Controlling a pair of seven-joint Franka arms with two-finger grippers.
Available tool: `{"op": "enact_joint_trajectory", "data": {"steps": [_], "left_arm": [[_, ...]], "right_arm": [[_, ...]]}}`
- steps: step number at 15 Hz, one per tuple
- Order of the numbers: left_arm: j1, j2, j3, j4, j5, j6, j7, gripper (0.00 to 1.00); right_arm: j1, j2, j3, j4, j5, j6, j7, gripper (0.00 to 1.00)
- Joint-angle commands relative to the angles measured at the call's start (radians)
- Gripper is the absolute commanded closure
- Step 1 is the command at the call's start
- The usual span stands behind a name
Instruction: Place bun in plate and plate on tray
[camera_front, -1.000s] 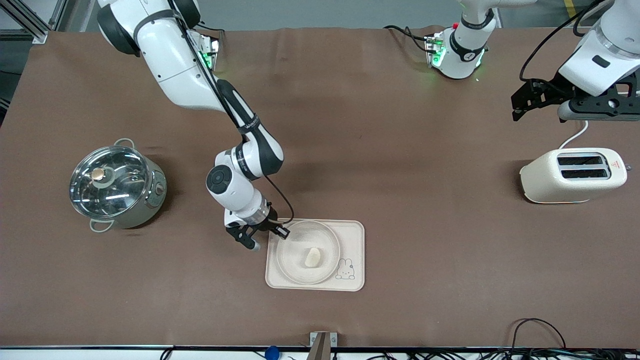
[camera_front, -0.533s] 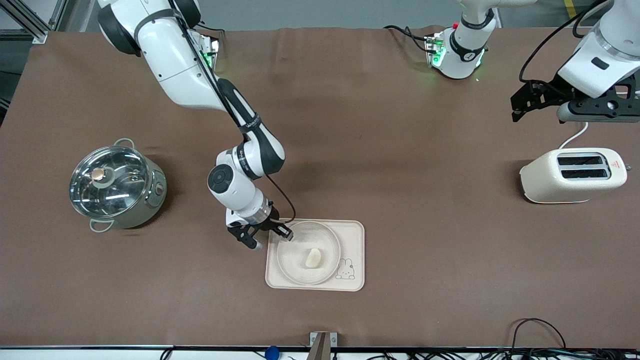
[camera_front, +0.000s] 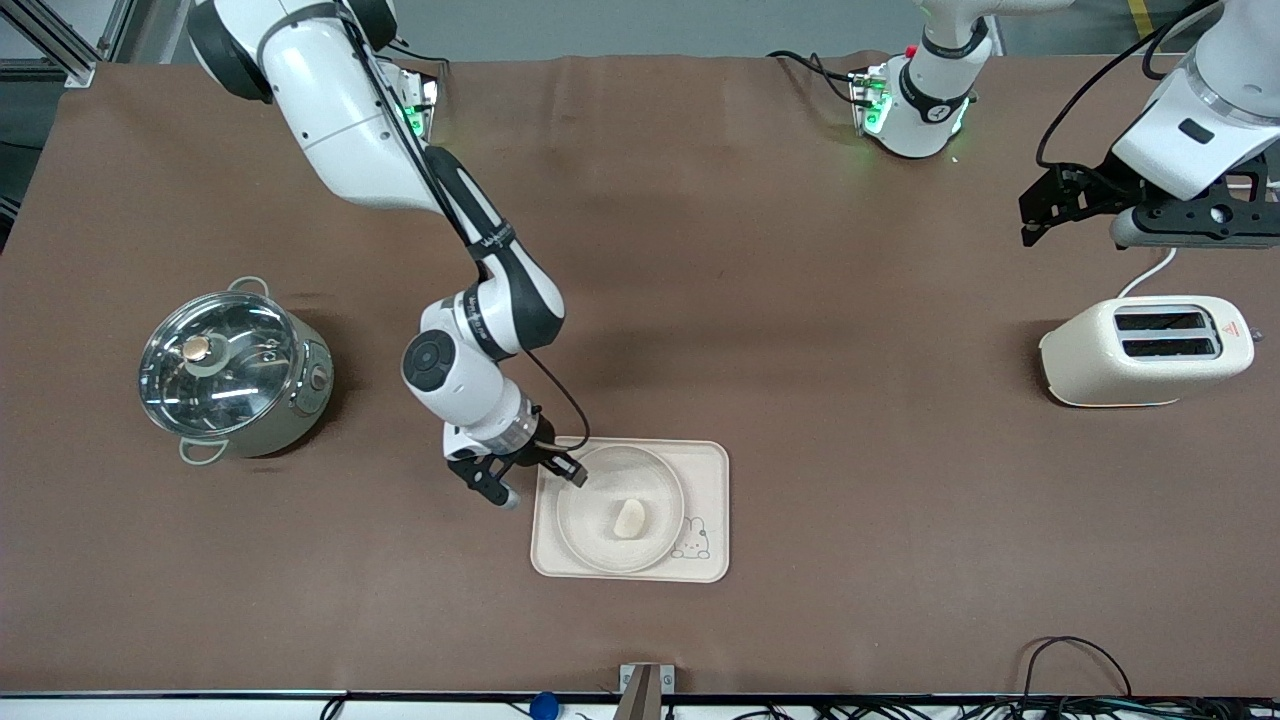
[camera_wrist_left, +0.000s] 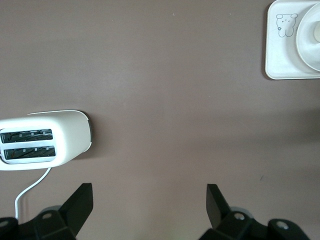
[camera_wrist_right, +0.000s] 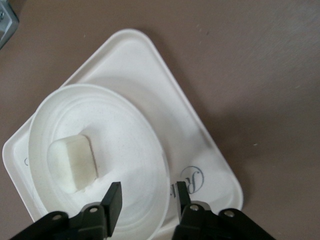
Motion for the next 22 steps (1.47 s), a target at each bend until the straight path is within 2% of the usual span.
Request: {"op": "enact_joint_trajectory", "data": {"steps": [1,3,6,8,10,13,17,19,20,22], "left_arm": [[0.013,-0.006,-0.013,0.006,-0.002,0.003,-0.004,0.00],[0.012,-0.004,-0.013,0.006,-0.003,0.004,-0.006,0.00],[0.013,-0.001,-0.013,0.012,-0.003,0.004,-0.006,0.00],[0.013,-0.001,-0.013,0.012,-0.003,0.004,-0.006,0.00],[0.013,0.002,-0.013,0.012,-0.003,0.006,-0.006,0.00],[0.009,0.006,-0.013,0.015,-0.005,0.006,-0.007,0.00],[0.006,0.002,-0.014,0.015,-0.009,0.004,-0.007,0.00],[0.006,-0.004,-0.014,0.015,-0.011,0.000,-0.007,0.00],[0.006,-0.006,-0.014,0.015,-0.011,-0.003,-0.004,0.00],[0.007,-0.004,-0.014,0.020,-0.006,-0.003,0.016,0.00]], "right_arm": [[-0.005,-0.102,-0.045,-0.031,-0.048,-0.138,-0.007,0.28],[-0.010,-0.190,-0.073,-0.034,-0.104,-0.236,0.000,0.00],[-0.011,-0.317,-0.148,-0.036,-0.109,-0.351,-0.019,0.00],[-0.030,-0.379,-0.203,-0.036,-0.109,-0.452,-0.132,0.00],[-0.083,-0.449,-0.220,-0.037,-0.109,-0.564,-0.283,0.00],[-0.210,-0.566,-0.221,-0.050,-0.115,-0.718,-0.494,0.00],[-0.353,-0.696,-0.209,-0.039,-0.277,-0.911,-0.738,0.00],[-0.386,-0.736,-0.182,-0.039,-0.367,-0.924,-0.811,0.00],[-0.404,-0.750,-0.169,-0.040,-0.385,-0.933,-0.826,0.00],[-0.470,-0.771,-0.096,-0.040,-0.392,-0.968,-0.828,0.00]]}}
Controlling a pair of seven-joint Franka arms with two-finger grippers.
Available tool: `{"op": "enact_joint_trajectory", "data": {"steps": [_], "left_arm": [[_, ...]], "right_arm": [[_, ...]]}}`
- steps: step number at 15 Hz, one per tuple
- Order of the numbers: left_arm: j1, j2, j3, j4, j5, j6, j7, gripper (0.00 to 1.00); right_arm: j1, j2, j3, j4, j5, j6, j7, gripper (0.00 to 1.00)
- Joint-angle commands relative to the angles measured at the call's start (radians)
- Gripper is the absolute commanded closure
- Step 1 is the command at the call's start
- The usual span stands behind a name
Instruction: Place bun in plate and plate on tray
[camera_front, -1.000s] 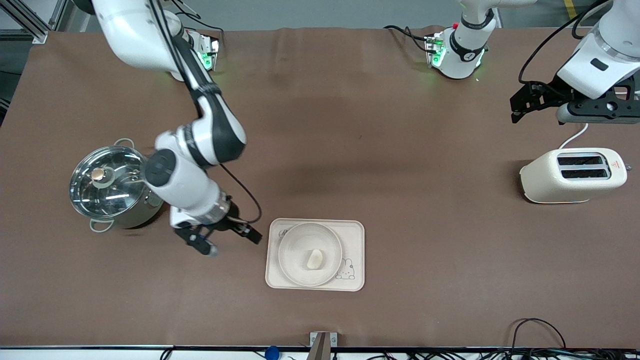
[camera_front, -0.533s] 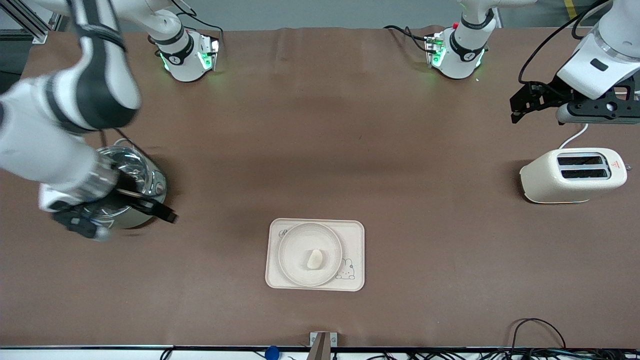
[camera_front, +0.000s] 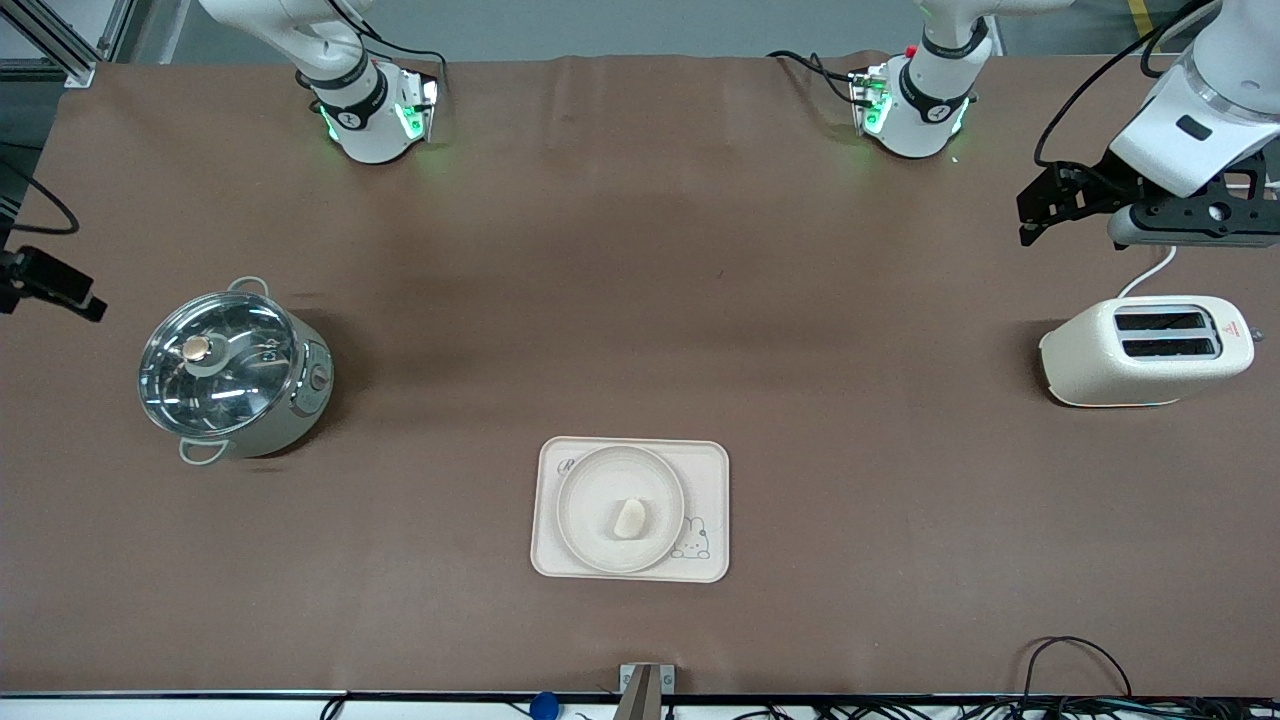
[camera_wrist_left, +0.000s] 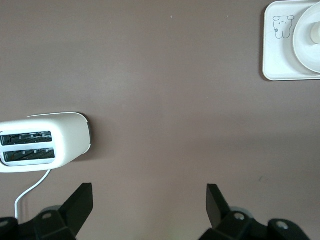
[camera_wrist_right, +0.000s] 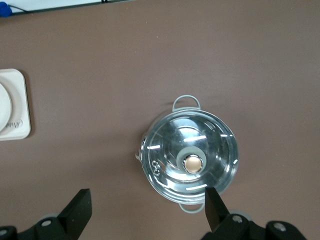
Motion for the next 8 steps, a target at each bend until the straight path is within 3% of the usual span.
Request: {"op": "enact_joint_trajectory", "data": {"steps": [1,3,8], "left_arm": [[0.008,0.001,-0.007,0.028,-0.008,-0.007,0.012,0.00],[0.009,0.011,-0.007,0.049,-0.005,-0.007,0.009,0.00],[0.014,0.011,-0.007,0.049,-0.002,-0.028,0.009,0.00]], "right_arm": [[-0.098,-0.053,0.136,-0.043,-0.039,-0.024,-0.013,0.00],[-0.110,-0.069,0.167,-0.043,-0.069,-0.038,-0.008,0.00],[-0.103,-0.072,0.167,-0.043,-0.073,-0.056,-0.002,0.00]]}}
